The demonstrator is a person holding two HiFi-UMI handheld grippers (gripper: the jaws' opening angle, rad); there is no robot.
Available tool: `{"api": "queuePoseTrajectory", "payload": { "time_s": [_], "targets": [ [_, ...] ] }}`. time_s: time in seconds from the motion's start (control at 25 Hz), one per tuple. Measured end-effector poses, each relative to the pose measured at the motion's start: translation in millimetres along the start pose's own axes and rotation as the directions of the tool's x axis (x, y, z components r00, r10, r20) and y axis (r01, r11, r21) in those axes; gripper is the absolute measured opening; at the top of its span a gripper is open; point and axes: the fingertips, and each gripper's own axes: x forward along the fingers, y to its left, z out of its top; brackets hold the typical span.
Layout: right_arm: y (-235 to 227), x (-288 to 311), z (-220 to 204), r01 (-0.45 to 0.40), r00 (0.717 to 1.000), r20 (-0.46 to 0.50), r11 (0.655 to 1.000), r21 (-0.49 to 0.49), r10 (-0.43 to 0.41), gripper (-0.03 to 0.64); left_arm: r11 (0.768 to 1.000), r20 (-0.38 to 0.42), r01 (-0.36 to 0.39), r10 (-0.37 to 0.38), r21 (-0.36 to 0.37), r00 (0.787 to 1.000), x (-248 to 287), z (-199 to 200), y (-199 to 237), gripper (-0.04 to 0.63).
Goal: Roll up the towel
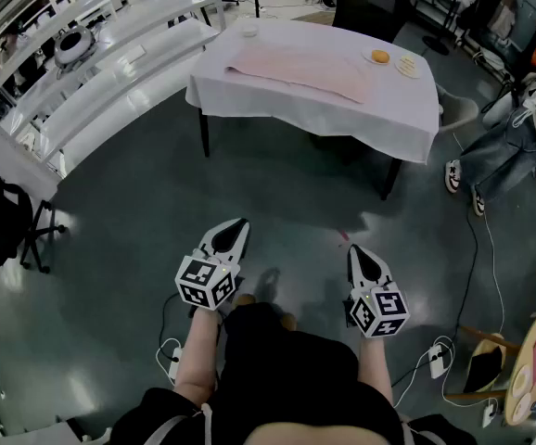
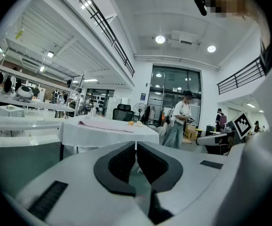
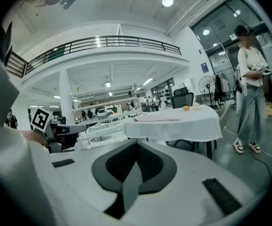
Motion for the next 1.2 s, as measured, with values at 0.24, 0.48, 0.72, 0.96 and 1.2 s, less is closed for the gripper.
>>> {"api": "queuePoseTrajectory", "payload": {
  "time_s": [0.24, 0.48, 0.72, 0.96, 1.2],
  "targets": [
    [13, -3, -2, -0.004, 1.0, 0.031, 0.998, 0.061, 0.002, 0.002, 0.999, -0.023, -0.03, 0.03, 0.019, 0.999, -23, -9, 9, 0.018],
    [23, -12, -11, 0.0, 1.0, -0.001, 1.0, 0.003, 0.0, 0.002, 0.998, -0.022, -0.056, 0.056, 0.016, 0.998, -41, -15, 9, 0.018],
    [26, -18, -36, -0.022, 0.999, -0.032, 0.999, 0.028, 0.023, 0.02, 0.991, -0.003, -0.117, 0.117, -0.062, 0.993, -63, -37, 9, 0.018],
    [42, -8, -34, -0.092, 0.995, -0.03, 0.995, 0.042, 0.093, 0.36, 0.986, 0.018, -0.115, 0.118, -0.124, 0.993, -83, -37, 14, 0.292],
    [45, 3, -27, -0.114, 0.993, -0.033, 0.993, 0.039, 0.115, 0.417, 0.973, 0.048, -0.11, 0.122, -0.201, 0.991, -83, -29, 27, 0.336]
  ]
}}
